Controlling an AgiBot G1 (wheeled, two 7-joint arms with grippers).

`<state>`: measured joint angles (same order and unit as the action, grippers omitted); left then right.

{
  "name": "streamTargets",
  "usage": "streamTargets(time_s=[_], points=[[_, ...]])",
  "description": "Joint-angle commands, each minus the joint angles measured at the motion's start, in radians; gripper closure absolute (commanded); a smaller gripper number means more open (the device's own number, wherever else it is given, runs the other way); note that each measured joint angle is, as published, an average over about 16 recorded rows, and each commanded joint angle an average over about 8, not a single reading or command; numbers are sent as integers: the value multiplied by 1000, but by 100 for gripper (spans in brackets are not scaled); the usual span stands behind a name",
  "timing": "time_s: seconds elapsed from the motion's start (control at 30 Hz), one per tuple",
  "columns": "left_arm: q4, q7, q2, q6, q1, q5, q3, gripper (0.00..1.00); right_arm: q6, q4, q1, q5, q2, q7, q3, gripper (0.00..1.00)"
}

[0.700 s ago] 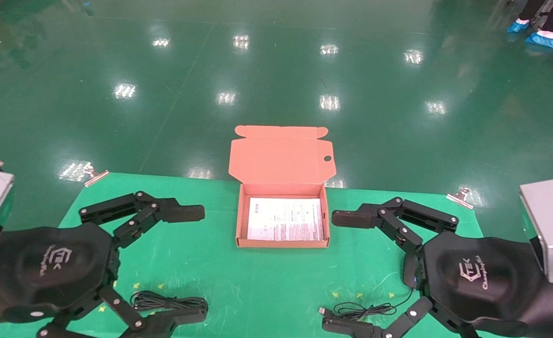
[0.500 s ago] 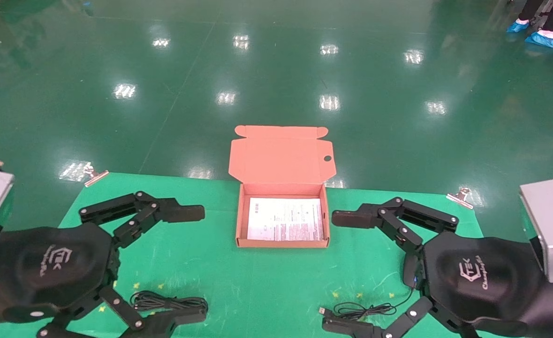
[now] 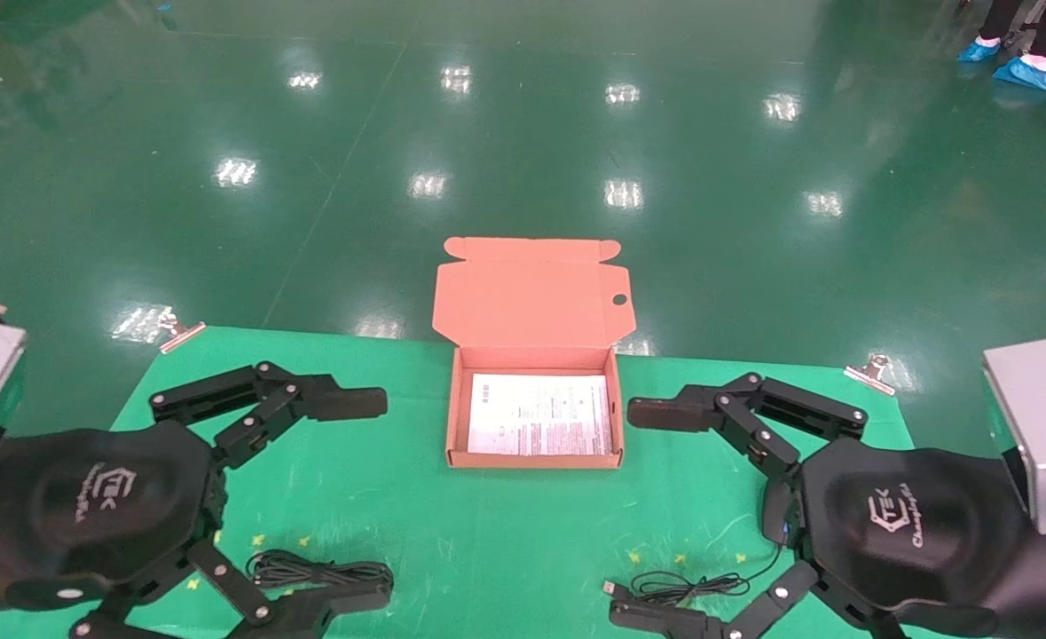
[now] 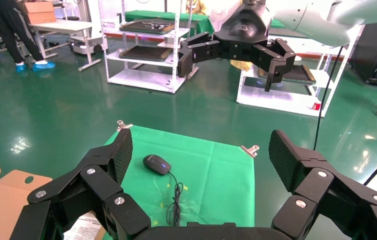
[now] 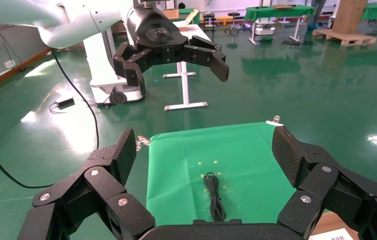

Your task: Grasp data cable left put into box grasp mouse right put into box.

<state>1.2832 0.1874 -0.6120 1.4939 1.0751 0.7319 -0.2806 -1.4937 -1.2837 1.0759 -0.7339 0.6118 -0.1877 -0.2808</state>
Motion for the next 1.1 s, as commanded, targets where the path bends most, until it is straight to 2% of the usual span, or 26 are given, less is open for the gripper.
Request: streamTargets(time_s=[0.03,0.33,0.57,0.8,1.1], points=[[1,0,1,1,-1,-2,1,0,0,0,0,0,0,0,0,0],[5,-8,-4,8,24,35,-13,0,3,-5,8,-22,-1,1,-7,0],[1,14,-30,31,130,179,-82,0,-14,-23,64,-125,-6,16,-43,0],[12,50,-73,54,251,367,-177,0,-66,-47,184,-299,1,69,-126,0],[23,92,-143,49,357,601,-300,0,-85,-65,393,-574,28,203,-362,0]])
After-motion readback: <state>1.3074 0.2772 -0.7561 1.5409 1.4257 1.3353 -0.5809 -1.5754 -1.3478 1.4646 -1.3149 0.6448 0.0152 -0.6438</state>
